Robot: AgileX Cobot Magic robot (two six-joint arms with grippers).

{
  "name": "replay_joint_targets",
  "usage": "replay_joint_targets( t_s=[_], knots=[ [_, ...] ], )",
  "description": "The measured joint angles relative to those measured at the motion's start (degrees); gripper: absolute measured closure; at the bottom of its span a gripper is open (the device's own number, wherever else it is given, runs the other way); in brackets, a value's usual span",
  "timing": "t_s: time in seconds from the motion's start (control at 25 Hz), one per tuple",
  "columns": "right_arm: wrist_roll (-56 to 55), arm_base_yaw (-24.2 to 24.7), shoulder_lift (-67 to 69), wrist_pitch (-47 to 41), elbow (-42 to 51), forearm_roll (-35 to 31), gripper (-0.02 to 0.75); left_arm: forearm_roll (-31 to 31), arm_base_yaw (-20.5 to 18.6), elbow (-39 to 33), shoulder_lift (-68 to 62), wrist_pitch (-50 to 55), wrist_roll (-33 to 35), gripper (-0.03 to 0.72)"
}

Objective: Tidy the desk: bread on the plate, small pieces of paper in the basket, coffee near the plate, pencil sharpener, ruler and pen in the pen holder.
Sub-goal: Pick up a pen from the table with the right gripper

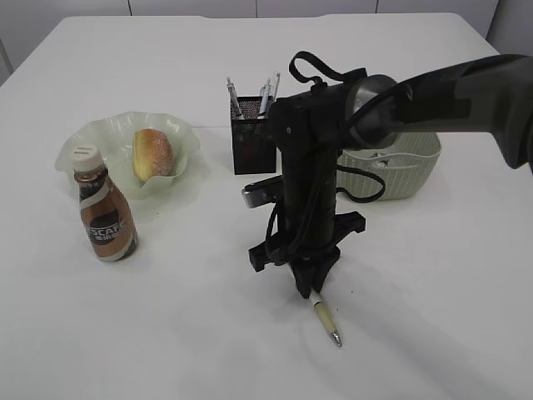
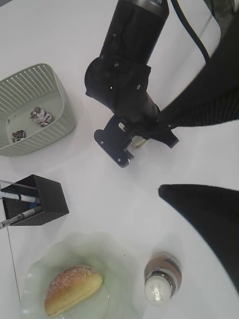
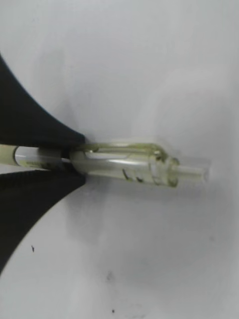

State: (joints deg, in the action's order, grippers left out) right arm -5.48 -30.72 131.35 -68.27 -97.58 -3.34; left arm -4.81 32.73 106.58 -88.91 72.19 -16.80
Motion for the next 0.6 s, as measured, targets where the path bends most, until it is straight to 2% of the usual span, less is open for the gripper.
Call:
replay_joint_targets(
  t_s=[0.6],
  knots=[
    [0.00, 0.00, -0.55, -0.10, -0.11, -1.53, 0.662, 0.00, 0.00, 0.00, 0.00, 0.00, 0.00, 0.398]
  ],
)
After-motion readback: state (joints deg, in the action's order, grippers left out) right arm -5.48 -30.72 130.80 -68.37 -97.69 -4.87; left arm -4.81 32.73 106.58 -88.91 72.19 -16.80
